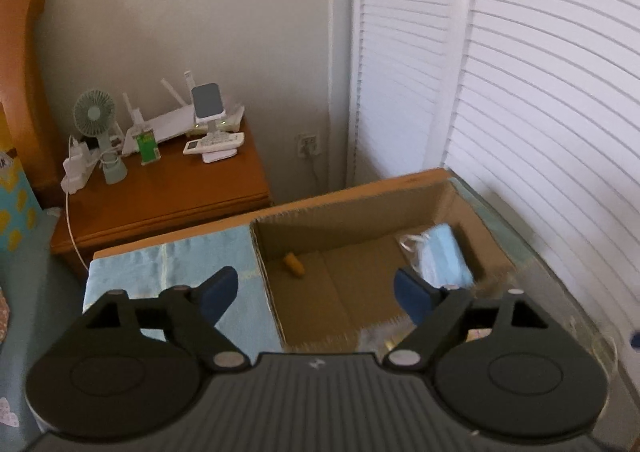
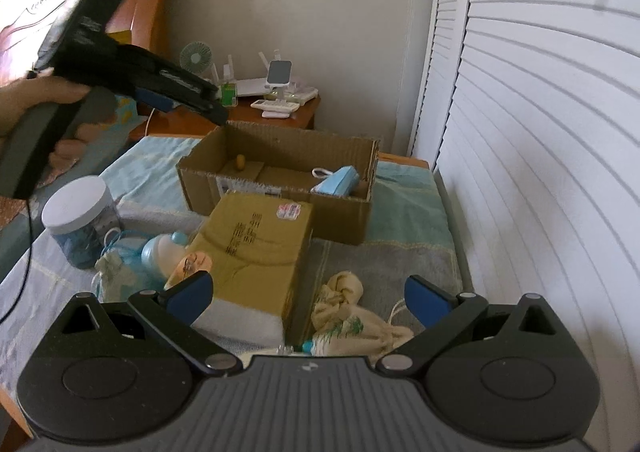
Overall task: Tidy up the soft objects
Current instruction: 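Grasp the cream drawstring pouch with the right gripper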
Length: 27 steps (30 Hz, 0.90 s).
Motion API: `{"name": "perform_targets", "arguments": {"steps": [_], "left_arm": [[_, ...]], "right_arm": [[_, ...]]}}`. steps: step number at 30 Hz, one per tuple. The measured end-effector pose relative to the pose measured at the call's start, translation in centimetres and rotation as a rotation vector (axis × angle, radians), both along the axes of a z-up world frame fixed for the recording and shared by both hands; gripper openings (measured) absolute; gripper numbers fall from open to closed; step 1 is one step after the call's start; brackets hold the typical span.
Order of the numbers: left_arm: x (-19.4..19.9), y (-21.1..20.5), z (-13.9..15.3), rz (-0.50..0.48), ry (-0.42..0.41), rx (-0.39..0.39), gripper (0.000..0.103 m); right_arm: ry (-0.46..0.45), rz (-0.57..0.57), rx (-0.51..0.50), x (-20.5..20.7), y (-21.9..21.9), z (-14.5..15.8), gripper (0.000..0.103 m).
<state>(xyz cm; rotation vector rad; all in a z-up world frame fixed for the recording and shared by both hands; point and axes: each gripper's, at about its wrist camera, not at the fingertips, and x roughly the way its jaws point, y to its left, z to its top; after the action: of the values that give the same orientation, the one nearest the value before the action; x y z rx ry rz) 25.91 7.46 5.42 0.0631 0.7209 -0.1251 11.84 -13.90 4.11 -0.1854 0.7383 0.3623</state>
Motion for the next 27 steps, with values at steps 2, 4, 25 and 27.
{"name": "perform_targets", "arguments": {"steps": [2,4,25,27], "left_arm": [[-1.8,-0.2,0.1,-0.018,-0.009,0.005,0.089],[-3.9,-0.5,-0.1,-0.031,-0.026,0.019,0.090],[-15.6,-1.8,-5.0,-0.032,-0.070,0.077,0.093],[-15.5,-2.0,-5.2,-0.036,-0.068,0.075,0.093]], "right_arm": [[0.009,0.008,-0.001,-0.6,-0.2,-0.3,0.103],[0.020,0.011,-0.004,-1.1,-0.3,-0.6,0.103],[0.039,-0.104,-0.077,0.1,-2.8,-3.2,0.103],[0.044,-0.114,-0.084,0.9,-3.1,-3.6,0.103]]}}
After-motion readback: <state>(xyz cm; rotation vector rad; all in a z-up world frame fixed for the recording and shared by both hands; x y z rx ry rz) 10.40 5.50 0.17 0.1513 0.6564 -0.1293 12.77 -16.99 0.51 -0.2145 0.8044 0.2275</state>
